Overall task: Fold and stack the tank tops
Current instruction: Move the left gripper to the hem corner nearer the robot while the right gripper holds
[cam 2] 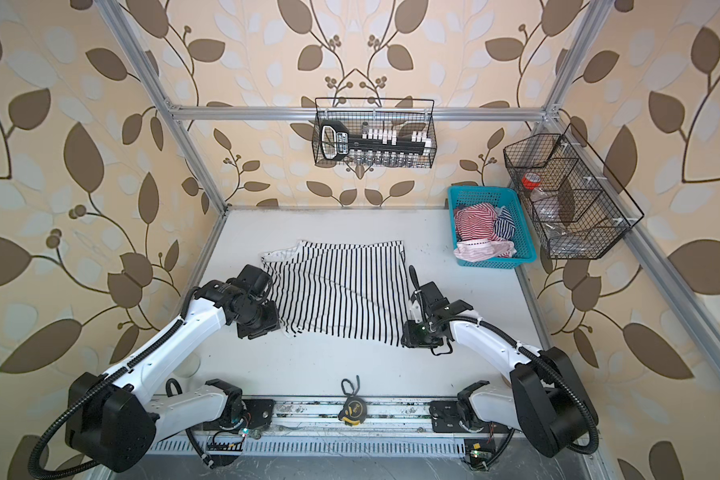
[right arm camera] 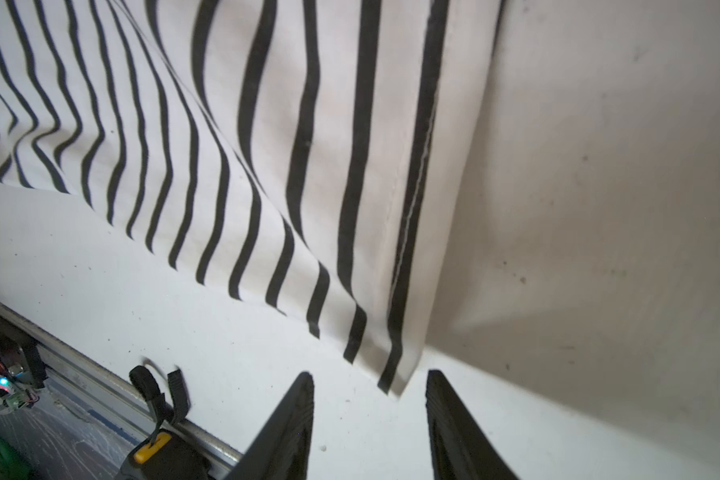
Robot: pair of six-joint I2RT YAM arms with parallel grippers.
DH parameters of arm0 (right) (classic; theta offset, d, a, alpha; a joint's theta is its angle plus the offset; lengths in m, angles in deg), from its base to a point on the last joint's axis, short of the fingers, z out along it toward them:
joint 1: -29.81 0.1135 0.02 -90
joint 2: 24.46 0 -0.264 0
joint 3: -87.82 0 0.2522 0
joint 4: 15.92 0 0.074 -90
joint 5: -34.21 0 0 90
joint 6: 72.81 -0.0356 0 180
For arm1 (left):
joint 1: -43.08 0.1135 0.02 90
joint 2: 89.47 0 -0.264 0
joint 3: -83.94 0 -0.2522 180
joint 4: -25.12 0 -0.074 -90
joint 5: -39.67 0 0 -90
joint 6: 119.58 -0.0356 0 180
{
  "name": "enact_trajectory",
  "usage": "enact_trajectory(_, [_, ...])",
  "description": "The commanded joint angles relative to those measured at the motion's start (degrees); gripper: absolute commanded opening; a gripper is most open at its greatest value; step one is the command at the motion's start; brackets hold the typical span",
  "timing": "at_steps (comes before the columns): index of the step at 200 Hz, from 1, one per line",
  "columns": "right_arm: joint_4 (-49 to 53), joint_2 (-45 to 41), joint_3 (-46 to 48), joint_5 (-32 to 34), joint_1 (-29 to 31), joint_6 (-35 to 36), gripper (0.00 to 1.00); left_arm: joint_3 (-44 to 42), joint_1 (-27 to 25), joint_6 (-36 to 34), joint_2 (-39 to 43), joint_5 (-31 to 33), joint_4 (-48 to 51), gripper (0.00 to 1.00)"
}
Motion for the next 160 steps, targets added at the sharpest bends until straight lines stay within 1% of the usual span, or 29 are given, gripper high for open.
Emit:
enact_trajectory(1, [-1.93, 0.83, 1.05, -0.16, 0.29, -0.46, 0.44, -2.73, -1.94, 3.11, 1.14, -1.17, -2.52, 0.38])
enact_trajectory(36, [-2.93, 1.01, 0.94, -0.84, -0.98, -0.45, 0.44, -6.58, -3.5, 4.78, -2.04, -2.74, -9.5, 0.41])
enact_trajectory(70, [-3.04, 0.82, 0.93, -1.39, -2.77, 0.34, 0.42, -8.97, -4.46, 5.53, -5.59, -0.36, -14.11, 0.41])
enact_trajectory(114, [-3.91, 1.55, 0.91, -2.46, -3.16, 0.58, 0.41, -8.78, -4.46, 6.77, -9.95, 3.06, -18.22, 0.38])
enact_trajectory(160, [-5.06, 3.14, 0.94, -3.63, -3.16, 0.58, 0.42, -8.07, -4.46, 7.23, -13.22, 3.21, -21.68, 0.38])
